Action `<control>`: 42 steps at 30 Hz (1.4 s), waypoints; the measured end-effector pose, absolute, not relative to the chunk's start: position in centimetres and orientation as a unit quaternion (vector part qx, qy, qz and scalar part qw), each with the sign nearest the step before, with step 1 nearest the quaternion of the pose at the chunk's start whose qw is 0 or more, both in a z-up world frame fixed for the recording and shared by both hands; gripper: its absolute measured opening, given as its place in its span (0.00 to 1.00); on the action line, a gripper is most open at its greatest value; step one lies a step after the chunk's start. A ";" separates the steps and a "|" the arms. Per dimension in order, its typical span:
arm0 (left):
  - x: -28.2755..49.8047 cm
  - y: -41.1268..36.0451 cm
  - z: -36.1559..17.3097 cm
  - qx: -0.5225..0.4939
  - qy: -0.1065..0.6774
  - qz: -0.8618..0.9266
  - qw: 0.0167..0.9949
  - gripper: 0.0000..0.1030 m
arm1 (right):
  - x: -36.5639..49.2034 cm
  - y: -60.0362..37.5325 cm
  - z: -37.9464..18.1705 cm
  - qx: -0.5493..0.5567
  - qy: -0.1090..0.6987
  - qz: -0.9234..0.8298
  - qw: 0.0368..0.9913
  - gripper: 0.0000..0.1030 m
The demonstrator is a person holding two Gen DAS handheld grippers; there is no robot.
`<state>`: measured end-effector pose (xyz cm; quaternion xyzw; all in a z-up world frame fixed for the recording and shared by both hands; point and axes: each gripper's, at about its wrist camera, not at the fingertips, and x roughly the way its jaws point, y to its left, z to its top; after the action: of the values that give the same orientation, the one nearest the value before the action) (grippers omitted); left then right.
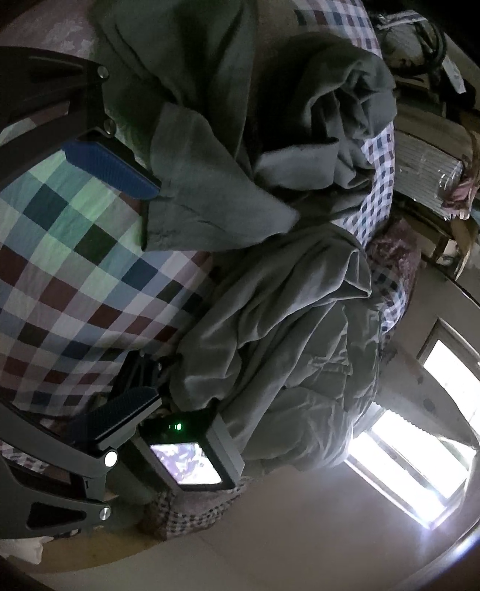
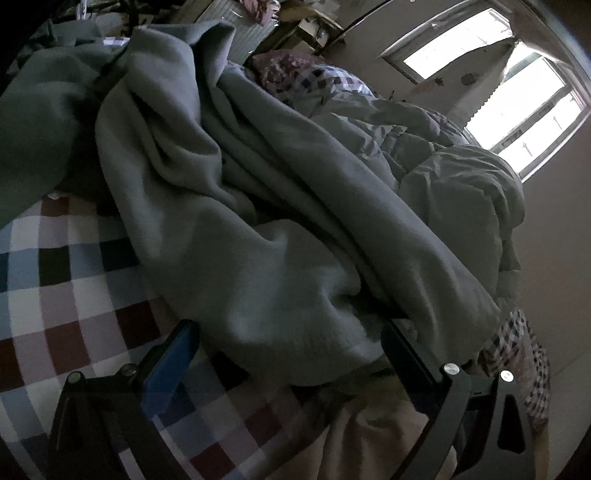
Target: Fold clothes
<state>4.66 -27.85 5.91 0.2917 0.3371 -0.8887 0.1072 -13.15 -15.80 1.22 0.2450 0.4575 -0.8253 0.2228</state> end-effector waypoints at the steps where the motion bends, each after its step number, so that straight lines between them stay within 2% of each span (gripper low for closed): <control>1: 4.7 -27.9 5.9 0.292 0.339 -0.888 0.106 1.00 | -13.3 -16.0 1.0 0.244 0.460 -0.824 0.222 0.97; 12: 4.8 -28.4 5.7 0.289 0.352 -0.885 0.098 1.00 | -14.0 -17.0 -0.8 0.245 0.484 -0.813 0.211 0.97; 14: 4.8 -28.5 5.7 0.289 0.353 -0.884 0.097 1.00 | -14.3 -17.2 -0.9 0.245 0.485 -0.814 0.206 0.95; 15: 4.8 -28.5 5.6 0.289 0.354 -0.884 0.097 1.00 | -14.4 -17.3 -1.0 0.245 0.486 -0.814 0.204 0.87; 16: 4.8 -28.6 5.6 0.288 0.356 -0.884 0.096 1.00 | -14.6 -17.4 -1.1 0.245 0.486 -0.814 0.201 0.73; 17: 4.8 -28.7 5.6 0.287 0.357 -0.884 0.096 1.00 | -14.7 -17.5 -1.1 0.245 0.487 -0.814 0.199 0.64; 18: 4.8 -28.7 5.6 0.286 0.358 -0.884 0.095 1.00 | -15.0 -17.6 -1.3 0.247 0.487 -0.816 0.191 0.52; 19: 4.8 -28.7 5.6 0.286 0.359 -0.883 0.094 1.00 | -15.4 -17.7 -1.4 0.249 0.486 -0.818 0.183 0.45; 23: 4.8 -28.7 5.6 0.284 0.361 -0.884 0.091 1.00 | -15.9 -17.8 -1.6 0.251 0.477 -0.825 0.167 0.29; 25: 4.8 -28.7 5.6 0.283 0.363 -0.883 0.089 1.00 | -15.9 -17.4 -0.9 0.253 0.458 -0.836 0.168 0.16; 28: 4.8 -28.6 5.6 0.285 0.354 -0.886 0.095 1.00 | -15.7 -16.6 0.6 0.260 0.414 -0.854 0.179 0.10; 34: 4.7 -28.4 5.6 0.287 0.354 -0.885 0.093 1.00 | -14.6 -15.1 3.7 0.265 0.308 -0.891 0.202 0.04; 42: 4.9 -28.8 5.6 0.281 0.364 -0.883 0.093 1.00 | -13.1 -14.9 6.3 0.242 0.266 -0.906 0.224 0.03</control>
<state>4.90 -28.77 5.56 0.2809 0.3637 -0.8832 0.0933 -13.14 -14.86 6.34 0.2424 0.2655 -0.9060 0.2235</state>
